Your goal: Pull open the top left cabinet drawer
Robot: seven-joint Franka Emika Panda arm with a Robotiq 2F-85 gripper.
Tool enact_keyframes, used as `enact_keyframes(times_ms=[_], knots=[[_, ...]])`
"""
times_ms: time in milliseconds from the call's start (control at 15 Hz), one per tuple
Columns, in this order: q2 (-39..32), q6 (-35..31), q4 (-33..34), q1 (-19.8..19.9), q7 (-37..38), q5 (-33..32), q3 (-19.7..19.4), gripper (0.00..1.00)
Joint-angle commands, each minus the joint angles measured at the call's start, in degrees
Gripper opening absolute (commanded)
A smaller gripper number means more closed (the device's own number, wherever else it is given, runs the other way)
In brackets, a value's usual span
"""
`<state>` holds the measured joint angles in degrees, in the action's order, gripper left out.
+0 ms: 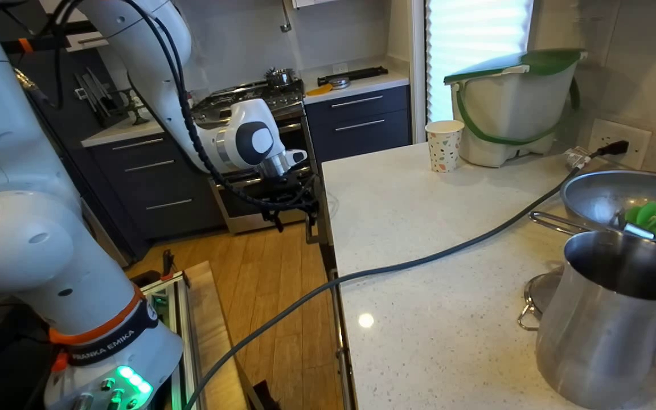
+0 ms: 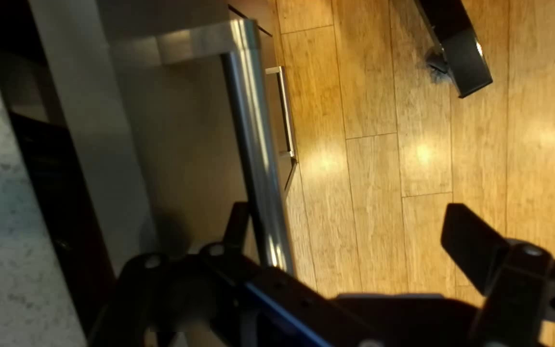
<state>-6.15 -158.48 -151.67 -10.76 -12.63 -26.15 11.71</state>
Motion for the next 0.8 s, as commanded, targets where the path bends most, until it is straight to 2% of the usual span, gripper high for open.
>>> enact_keyframes(times_ms=[0,333,533,733], knots=[[-1.0,1.6,0.3,0.5,-10.0,15.4,4.6,1.0],[3.2,12.2,1.6,-1.7,-19.3,29.4,5.8,1.0],[5.0,21.3,2.9,-3.1,-21.7,33.5,5.9,1.0],[5.0,27.4,5.2,-4.8,-21.6,36.9,6.7,1.0]])
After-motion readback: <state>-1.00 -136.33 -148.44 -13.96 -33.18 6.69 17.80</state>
